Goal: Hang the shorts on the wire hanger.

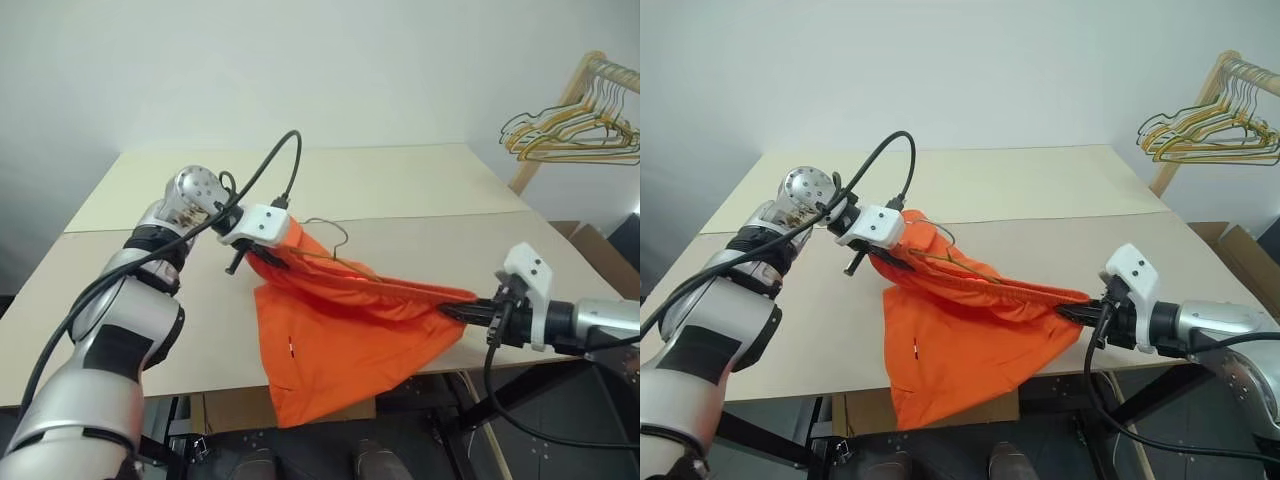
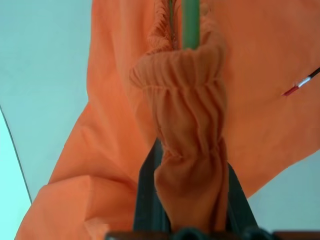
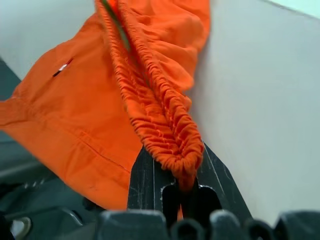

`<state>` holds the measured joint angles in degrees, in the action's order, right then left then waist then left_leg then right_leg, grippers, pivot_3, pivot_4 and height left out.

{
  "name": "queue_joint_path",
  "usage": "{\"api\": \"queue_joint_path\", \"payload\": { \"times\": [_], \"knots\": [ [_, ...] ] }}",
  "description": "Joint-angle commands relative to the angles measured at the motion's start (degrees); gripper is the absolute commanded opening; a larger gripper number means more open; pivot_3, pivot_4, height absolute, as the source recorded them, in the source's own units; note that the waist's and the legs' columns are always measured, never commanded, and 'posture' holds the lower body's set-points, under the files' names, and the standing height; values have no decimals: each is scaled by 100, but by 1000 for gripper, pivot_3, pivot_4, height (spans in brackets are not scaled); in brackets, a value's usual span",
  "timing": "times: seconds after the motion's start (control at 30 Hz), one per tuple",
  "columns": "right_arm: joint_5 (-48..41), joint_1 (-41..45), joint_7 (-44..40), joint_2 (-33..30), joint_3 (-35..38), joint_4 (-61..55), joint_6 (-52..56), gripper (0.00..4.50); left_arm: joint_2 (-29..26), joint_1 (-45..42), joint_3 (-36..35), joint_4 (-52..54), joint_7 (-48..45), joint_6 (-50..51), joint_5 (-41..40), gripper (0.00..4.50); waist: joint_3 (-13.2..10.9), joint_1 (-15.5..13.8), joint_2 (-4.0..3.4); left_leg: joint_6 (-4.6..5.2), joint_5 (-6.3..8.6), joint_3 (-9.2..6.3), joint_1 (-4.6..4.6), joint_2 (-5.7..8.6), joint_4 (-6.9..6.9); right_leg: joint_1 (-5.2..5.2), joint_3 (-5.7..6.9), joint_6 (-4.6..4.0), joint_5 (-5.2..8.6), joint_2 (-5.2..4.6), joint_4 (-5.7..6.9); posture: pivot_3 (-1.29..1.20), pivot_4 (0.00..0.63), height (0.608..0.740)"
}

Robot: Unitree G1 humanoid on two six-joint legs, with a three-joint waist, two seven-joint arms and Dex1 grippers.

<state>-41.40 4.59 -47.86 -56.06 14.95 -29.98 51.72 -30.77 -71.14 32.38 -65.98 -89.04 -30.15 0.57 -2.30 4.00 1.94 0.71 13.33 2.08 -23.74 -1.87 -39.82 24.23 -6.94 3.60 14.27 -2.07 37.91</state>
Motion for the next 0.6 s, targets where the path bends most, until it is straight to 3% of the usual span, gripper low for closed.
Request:
{"api": "queue_joint_path", "payload": {
  "times": [0.03, 0.13, 0.27, 0.33, 0.57, 0.6],
  "knots": [
    [108, 394, 305, -193, -128, -403, 188, 24, -95, 72, -100, -288, 119, -2, 515, 0, 0, 10, 0, 0, 0, 0, 0, -1, 0, 0, 0, 0, 0, 0, 0, -64, 0, 740],
    [250, 787, 680, -54, -731, -534, 417, 24, 82, 66, -218, -297, 120, 32, 611, 0, 0, 5, 0, 0, 0, 1, 1, -1, 0, 0, 1, 0, 0, 0, 0, -70, 0, 740],
    [335, 1062, 945, 83, -1139, -564, 629, 1157, 324, -3, -427, -359, 259, 104, 702, 0, 0, -9, 0, 0, 0, 1, -6, 1, 0, 5, -1, -2, -1, -1, -2, -75, 0, 740],
    [398, 1026, 1011, 44, -1172, -542, 716, 1928, 377, -38, -508, -398, 281, 117, 759, 0, 0, -25, 1, 0, 0, 1, -9, 0, 0, 5, 1, -2, -1, -1, -6, -79, 0, 740],
    [319, 604, 935, -239, -181, -636, 796, 4382, 400, -37, -757, -464, 255, 88, 947, 0, 0, -10, 1, 0, 0, 1, -8, 2, 0, 3, 2, -2, -2, -5, -6, -83, 0, 740],
    [210, 672, 927, -215, 1, -664, 829, 4454, 403, -38, -783, -467, 235, 83, 969, 0, 0, 0, 1, 0, 0, 1, -7, 3, 0, 3, 2, -1, -2, -5, -5, -83, 0, 740]
  ]
}}
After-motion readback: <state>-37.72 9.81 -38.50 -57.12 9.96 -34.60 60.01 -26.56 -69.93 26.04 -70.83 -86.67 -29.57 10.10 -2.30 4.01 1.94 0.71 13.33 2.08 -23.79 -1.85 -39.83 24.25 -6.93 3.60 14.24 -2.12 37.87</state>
